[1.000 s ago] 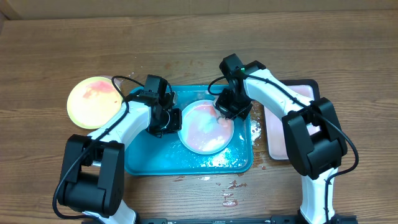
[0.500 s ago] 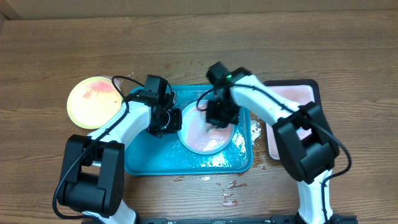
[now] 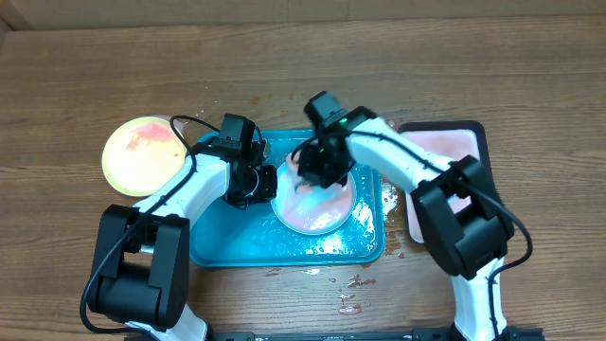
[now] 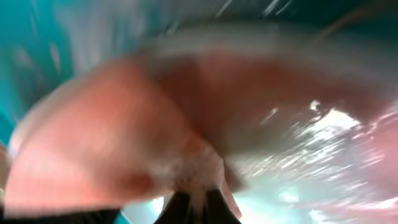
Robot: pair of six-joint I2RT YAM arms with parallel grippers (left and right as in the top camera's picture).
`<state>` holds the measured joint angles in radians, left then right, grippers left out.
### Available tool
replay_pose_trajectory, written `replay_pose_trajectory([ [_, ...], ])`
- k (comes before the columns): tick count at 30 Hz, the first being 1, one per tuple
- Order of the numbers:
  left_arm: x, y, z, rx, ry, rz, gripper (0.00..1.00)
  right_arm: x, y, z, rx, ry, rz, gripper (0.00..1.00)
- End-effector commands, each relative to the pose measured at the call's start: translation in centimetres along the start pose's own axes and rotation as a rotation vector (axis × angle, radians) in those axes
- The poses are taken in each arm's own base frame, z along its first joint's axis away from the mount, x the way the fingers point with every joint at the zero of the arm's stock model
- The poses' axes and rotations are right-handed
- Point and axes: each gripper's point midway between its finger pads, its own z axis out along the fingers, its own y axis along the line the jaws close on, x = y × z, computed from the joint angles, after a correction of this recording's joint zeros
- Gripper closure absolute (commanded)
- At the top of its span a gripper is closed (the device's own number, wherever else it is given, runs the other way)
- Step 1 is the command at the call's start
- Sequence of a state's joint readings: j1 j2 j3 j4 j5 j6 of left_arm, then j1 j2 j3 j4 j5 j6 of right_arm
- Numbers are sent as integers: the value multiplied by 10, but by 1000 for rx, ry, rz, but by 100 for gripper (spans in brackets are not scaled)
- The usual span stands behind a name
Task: Clean dirty plates on tray and stack at the side
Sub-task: 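Scrub the white plate's upper area with the sponge, right gripper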
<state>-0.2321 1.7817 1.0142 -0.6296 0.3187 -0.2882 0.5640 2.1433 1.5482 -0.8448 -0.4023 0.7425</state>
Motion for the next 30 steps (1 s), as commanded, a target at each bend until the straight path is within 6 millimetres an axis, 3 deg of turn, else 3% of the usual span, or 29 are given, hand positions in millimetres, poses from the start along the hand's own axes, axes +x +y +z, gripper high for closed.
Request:
replay_pose_trajectory([
  [1,8,4,5,-15,28,-3,96,-22,-22,0,16,-24,125,96],
  [10,8,4,5,-15,27,-2,96,-10,-82,22,176,58,241,96],
  [22,5,3,5,-12,16,-6,96,-23,-148,-26,547,-71,284,96],
  [26,5,3,5,-11,13,-5,96,-27,-143,-41,557,-96,232,96],
  [30,5,3,5,-11,13,-12,96,-36,-116,-73,500,-148,151,96],
])
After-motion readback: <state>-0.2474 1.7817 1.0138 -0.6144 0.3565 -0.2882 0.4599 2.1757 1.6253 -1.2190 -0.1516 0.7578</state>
